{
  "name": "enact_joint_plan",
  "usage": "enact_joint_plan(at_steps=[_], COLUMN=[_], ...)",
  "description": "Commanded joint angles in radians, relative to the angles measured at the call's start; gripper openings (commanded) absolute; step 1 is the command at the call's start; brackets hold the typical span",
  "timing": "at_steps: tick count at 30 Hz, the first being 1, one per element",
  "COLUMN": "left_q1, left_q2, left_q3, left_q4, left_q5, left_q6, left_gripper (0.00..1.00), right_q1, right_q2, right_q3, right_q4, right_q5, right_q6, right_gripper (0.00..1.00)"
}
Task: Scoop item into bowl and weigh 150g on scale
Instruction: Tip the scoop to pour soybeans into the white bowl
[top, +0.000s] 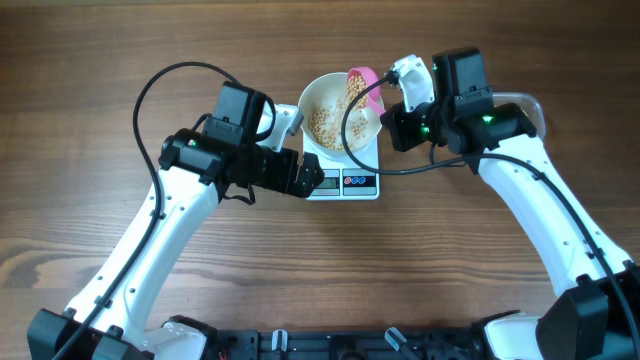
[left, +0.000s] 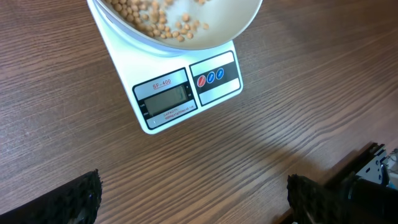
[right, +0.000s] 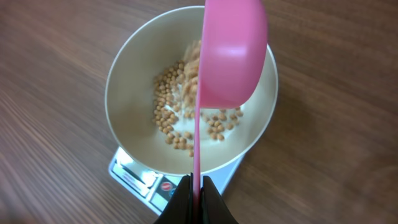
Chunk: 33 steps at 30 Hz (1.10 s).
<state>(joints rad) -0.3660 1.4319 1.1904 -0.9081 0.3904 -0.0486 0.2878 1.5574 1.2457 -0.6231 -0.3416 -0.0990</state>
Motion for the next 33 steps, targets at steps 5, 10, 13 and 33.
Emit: enact_joint_plan(at_steps=[5, 10, 13, 33], left_q1=[0.000, 0.000, 0.000, 0.000], left_q2=[0.006, 0.006, 0.006, 0.006], left_q3=[0.005, 0.005, 0.005, 0.005], left_q4=[0.002, 0.002, 0.003, 0.002], left_q5=[0.010, 0.010, 0.009, 0.009], left_q6=[0.019, 0.019, 0.018, 0.018], left_gripper=[1.00, 1.00, 1.00, 1.00], right_q1=[0.070, 0.115, 0.133, 0.249], right_q2=[-0.023, -0.023, -0.024, -0.081], right_q3=[0.014, 0.014, 0.014, 0.014], right_q4=[0.000, 0.002, 0.007, 0.027], right_q5=[0.191, 0.314, 0.345, 0.518], right_q6=[-0.169, -0.216, -0.216, -0.368], right_gripper=[0.04, 0.04, 0.04, 0.04])
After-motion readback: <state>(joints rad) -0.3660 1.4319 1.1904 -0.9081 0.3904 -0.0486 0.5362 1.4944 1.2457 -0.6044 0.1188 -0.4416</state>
